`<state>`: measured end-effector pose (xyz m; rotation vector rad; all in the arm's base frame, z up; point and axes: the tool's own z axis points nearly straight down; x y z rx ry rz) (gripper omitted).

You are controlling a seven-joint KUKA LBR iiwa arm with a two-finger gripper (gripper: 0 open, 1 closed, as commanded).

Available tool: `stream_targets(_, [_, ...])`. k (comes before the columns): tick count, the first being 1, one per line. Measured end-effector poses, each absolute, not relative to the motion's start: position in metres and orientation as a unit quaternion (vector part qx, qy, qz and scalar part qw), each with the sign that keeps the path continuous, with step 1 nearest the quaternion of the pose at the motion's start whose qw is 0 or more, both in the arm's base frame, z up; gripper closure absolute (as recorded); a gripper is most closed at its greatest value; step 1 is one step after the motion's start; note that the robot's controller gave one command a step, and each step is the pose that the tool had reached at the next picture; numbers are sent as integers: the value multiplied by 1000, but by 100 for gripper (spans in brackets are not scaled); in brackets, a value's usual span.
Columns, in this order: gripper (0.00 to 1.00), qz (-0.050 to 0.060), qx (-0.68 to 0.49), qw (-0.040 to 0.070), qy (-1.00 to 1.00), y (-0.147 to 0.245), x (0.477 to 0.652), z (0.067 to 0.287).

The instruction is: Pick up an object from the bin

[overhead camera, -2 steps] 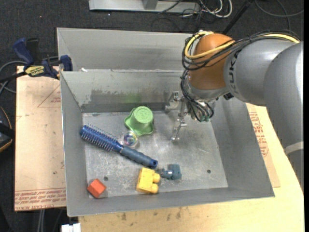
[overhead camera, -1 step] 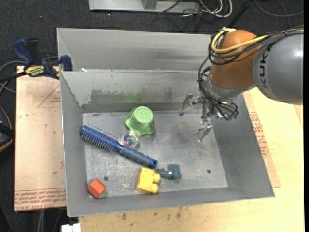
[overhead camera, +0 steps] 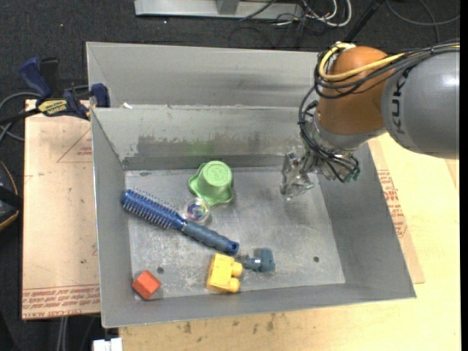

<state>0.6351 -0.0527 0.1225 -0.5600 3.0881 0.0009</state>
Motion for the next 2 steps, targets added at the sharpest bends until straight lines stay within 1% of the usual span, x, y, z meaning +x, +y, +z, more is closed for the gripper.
stream_targets(1, [100,-1,-301,6,954,8,617,312])
stream_targets(2, [100,1,-300,2,954,7,616,307])
